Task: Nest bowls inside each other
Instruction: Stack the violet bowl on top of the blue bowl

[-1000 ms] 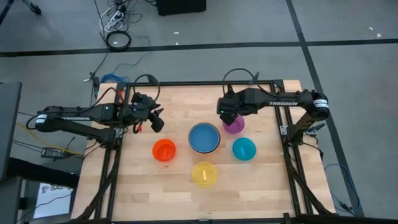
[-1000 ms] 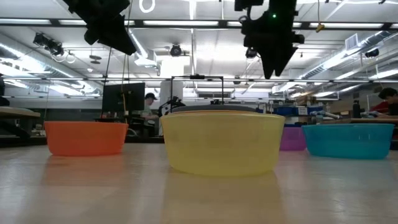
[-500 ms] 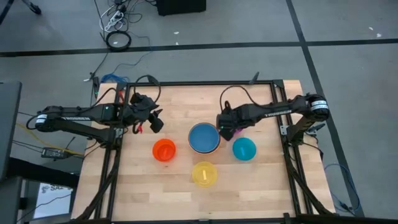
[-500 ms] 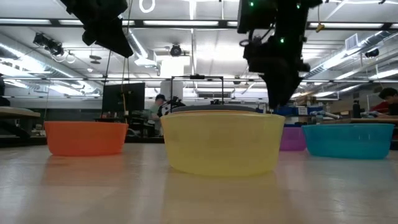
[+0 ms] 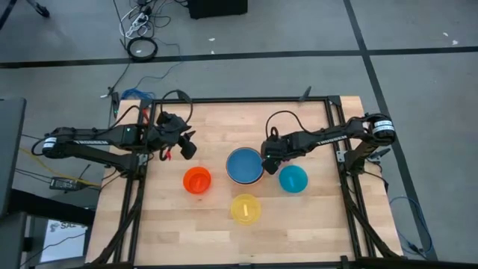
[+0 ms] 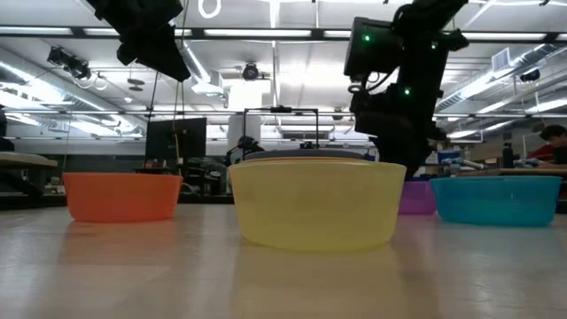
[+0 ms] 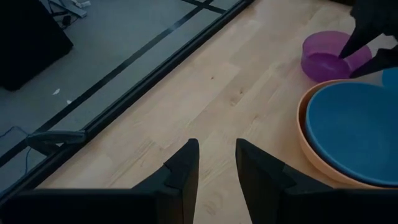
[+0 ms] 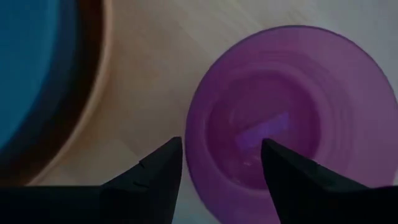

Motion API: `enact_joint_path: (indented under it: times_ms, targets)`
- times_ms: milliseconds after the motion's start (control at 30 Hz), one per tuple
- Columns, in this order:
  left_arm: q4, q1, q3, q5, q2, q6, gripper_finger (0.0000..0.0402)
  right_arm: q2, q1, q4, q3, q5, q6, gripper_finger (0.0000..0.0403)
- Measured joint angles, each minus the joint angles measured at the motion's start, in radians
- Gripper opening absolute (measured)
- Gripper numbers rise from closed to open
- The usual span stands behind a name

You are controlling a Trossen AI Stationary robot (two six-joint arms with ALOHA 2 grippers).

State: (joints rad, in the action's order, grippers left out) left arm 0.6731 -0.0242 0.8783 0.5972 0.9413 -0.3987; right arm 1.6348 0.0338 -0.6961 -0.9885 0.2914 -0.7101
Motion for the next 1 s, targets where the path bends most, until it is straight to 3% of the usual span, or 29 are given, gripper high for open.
enact_joint_path:
  times_ms: [167, 300, 400, 567, 1000]
  targets:
    - [-0.001, 0.0, 0.0, 0.0, 0.0, -0.002, 0.0115, 0.0, 0.024, 0.055, 0.046, 0.0, 0.019, 0.0199]
    - [-0.001, 0.0, 0.0, 0.0, 0.0, -0.003, 0.0115, 0.0, 0.048, 0.07, 0.05, -0.001, 0.054, 0.0173]
    - [-0.002, 0.0, 0.0, 0.0, 0.0, -0.006, 0.0115, 0.0, 0.067, 0.076, 0.05, -0.009, 0.065, 0.0129]
    - [-0.002, 0.0, 0.0, 0.0, 0.0, -0.008, 0.0115, 0.0, 0.102, 0.075, 0.05, -0.042, 0.109, 0.0016]
    - [-0.001, 0.0, 0.0, 0.0, 0.0, -0.009, 0.0115, -0.056, 0.119, 0.094, -0.003, 0.053, 0.166, 0.0001]
